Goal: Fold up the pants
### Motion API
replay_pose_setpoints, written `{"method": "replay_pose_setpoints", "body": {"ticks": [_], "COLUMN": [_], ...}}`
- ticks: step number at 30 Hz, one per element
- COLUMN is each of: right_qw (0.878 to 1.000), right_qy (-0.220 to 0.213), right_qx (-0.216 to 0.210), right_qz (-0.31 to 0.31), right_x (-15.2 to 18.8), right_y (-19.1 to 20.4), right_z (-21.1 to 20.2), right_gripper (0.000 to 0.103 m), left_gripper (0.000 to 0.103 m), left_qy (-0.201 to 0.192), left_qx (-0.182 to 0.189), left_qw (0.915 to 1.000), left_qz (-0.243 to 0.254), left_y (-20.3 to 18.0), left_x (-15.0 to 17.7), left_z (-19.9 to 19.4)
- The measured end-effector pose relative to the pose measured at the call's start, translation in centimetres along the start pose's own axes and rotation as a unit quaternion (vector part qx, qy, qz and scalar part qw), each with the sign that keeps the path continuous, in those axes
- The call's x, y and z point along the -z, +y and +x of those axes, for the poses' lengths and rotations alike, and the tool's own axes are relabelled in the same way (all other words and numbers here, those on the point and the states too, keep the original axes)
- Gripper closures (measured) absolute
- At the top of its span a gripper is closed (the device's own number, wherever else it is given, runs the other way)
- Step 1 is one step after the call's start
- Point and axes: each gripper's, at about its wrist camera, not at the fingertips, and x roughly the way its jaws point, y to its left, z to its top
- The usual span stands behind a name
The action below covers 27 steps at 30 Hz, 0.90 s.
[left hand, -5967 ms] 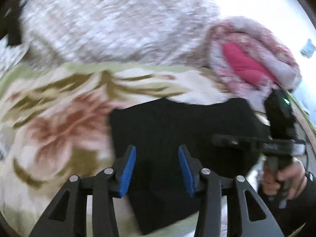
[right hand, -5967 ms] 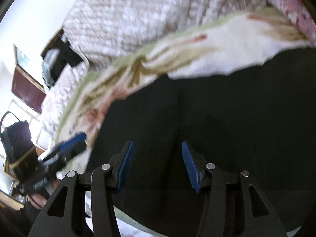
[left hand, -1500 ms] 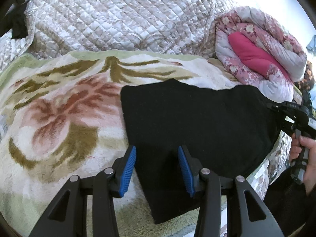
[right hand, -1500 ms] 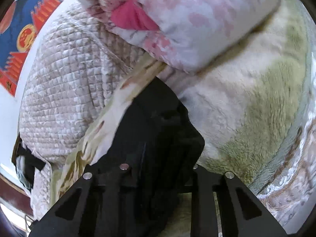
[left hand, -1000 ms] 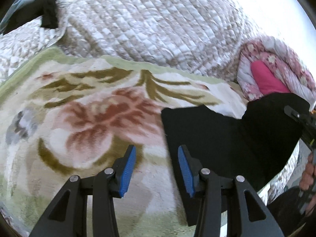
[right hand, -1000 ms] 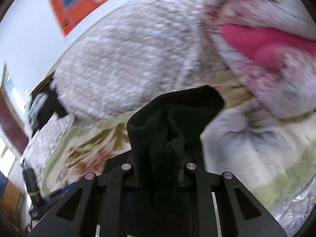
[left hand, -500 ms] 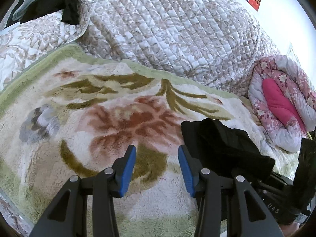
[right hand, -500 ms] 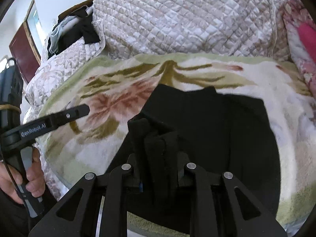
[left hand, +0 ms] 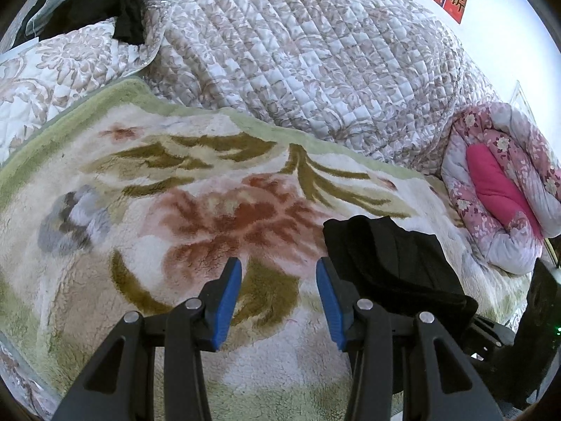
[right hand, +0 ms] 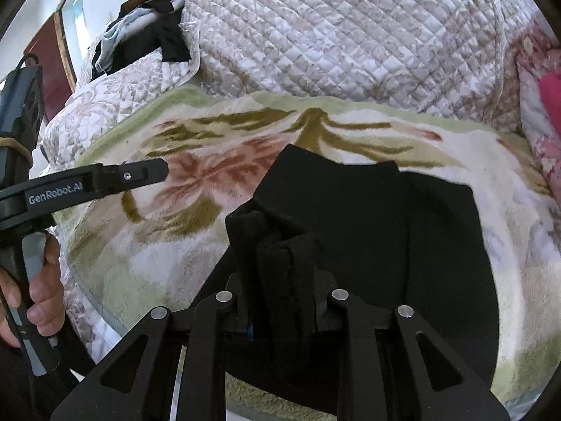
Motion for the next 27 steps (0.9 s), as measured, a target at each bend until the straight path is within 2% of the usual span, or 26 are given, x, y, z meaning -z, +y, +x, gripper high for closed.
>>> {"method": "replay_pose_setpoints", "body": {"ticks": [2,3,4,6,7,11,13,15,16,17,18,19,20,21,24,27], "right_qw": [1.000,1.000,1.000,0.999,0.999,0.997,0.995,0.994,0.996,0.997,0.998,1.000,0.999,0.998,0.996,0.997], "right_qy": [0.011,0.010,0.007,0.007,0.009,-0.005,-0.035,-0.060,-0.065,-0.060,-0.038,0.005,0.037,0.043,0.028,0.011], "right_qx": [-0.005,-0.007,-0.011,-0.032,-0.038,-0.074,-0.089,-0.084,-0.067,-0.051,-0.038,-0.022,-0.020,-0.037,-0.061,-0.035], "right_qz": [-0.010,-0.017,-0.021,-0.026,-0.030,-0.030,-0.025,-0.017,-0.007,0.002,0.011,0.019,0.025,0.038,0.053,0.071], "right_x": [0.3,0.5,0.6,0.9,1.0,1.2,1.0,1.2,1.4,1.6,2.0,2.6,3.0,3.4,2.8,1.5], "right_y": [0.1,0.3,0.5,1.0,1.4,2.0,1.6,1.0,0.3,-0.4,-1.2,-2.0,-2.4,-2.8,-3.5,-6.0], "right_z": [0.6,0.6,0.4,-0.1,-0.3,-2.3,-4.2,-5.5,-5.8,-5.7,-4.9,-3.4,-2.3,-2.1,-3.5,-4.5], "right_gripper": [0.079,0.073,0.060,0.046,0.044,0.044,0.044,0.044,0.047,0.052,0.065,0.072,0.073,0.074,0.074,0.074], "left_gripper": [0.056,0.056,0.056,0.056,0.056,0.056,0.056,0.056,0.056,0.056,0.056,0.056,0.056,0.056,0.056,0.056], "left_qy": [0.001,0.000,0.001,0.002,0.003,0.000,-0.002,-0.006,-0.007,-0.009,-0.009,-0.010,-0.010,-0.010,-0.010,-0.006], "left_qx": [0.001,-0.001,-0.001,-0.002,-0.002,0.000,0.001,0.003,0.004,0.006,0.008,0.012,0.016,0.022,0.041,0.064], "left_qw": [1.0000,1.0000,1.0000,1.0000,1.0000,1.0000,1.0000,1.0000,1.0000,0.9999,0.9999,0.9999,0.9998,0.9997,0.9990,0.9976], "left_qz": [0.000,0.000,0.000,0.000,0.001,-0.001,-0.002,-0.002,-0.002,-0.001,0.000,0.002,0.005,0.009,0.017,0.026], "left_y": [0.1,0.0,0.0,0.0,-0.1,0.0,0.0,0.1,0.0,-0.1,-0.2,-0.4,-0.7,-1.0,-2.0,-3.3], "left_x": [0.0,0.0,0.1,0.2,0.2,0.3,0.3,0.2,0.2,0.2,0.1,0.1,0.2,0.3,0.5,0.6], "left_z": [0.1,0.0,0.0,0.0,0.1,0.0,-0.1,-0.3,-0.4,-0.5,-0.5,-0.6,-0.6,-0.7,-0.9,-0.8]}}
